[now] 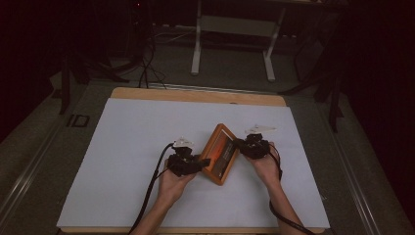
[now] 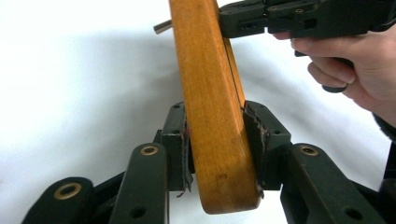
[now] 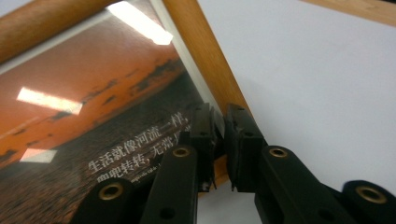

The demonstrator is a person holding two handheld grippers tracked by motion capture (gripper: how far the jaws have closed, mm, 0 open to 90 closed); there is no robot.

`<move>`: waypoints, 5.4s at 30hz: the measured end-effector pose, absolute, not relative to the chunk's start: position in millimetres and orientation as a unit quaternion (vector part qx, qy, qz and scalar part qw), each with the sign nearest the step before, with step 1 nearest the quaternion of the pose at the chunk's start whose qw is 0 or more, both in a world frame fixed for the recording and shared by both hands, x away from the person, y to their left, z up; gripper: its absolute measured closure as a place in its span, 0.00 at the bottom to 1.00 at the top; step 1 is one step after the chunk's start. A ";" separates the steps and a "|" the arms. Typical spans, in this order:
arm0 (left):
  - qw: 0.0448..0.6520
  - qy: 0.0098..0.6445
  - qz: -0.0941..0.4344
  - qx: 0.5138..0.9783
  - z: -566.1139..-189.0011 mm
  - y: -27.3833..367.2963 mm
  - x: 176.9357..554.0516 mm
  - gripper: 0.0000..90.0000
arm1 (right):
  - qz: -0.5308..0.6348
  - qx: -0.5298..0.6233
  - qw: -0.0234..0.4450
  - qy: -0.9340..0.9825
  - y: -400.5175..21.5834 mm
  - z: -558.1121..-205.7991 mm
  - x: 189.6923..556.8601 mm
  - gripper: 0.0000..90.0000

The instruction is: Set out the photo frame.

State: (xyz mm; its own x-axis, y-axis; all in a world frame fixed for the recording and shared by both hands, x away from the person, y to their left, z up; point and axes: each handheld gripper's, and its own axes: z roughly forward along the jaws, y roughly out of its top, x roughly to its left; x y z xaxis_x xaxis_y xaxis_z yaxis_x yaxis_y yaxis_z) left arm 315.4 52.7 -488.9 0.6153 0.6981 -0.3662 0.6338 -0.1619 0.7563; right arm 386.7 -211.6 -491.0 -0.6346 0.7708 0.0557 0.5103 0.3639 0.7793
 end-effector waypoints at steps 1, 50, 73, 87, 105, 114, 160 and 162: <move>0.478 0.435 0.039 0.762 -487.6 50.3 314.6 0.72 | 0.405 0.394 0.163 0.809 -214.8 -489.0 385.0 0.89; 0.537 0.333 0.055 0.774 -506.1 13.8 281.3 0.49 | 0.455 0.341 0.206 0.796 -243.8 -440.9 335.1 1.00; 0.492 0.295 0.134 0.808 -523.5 -6.2 267.4 0.75 | 0.457 0.351 0.206 0.791 -244.2 -447.9 337.1 1.00; 0.508 0.280 0.113 0.807 -483.9 1.2 297.3 0.77 | 0.478 0.366 0.219 0.768 -265.5 -436.8 336.3 0.74; 0.507 0.268 0.087 0.814 -438.7 -1.6 333.0 0.77 | 0.507 0.374 0.206 0.749 -278.5 -434.4 334.7 0.63; 0.505 0.236 0.080 0.827 -415.1 17.4 347.6 0.77 | 0.512 0.338 0.190 0.767 -272.5 -433.9 332.3 0.59; 0.599 0.203 0.025 0.774 -437.8 50.2 354.7 0.48 | 0.477 0.169 0.161 0.848 -248.6 -439.2 319.7 0.76; 0.601 0.211 0.023 0.770 -442.7 54.5 355.3 0.47 | 0.477 0.173 0.159 0.847 -251.1 -440.2 319.3 0.76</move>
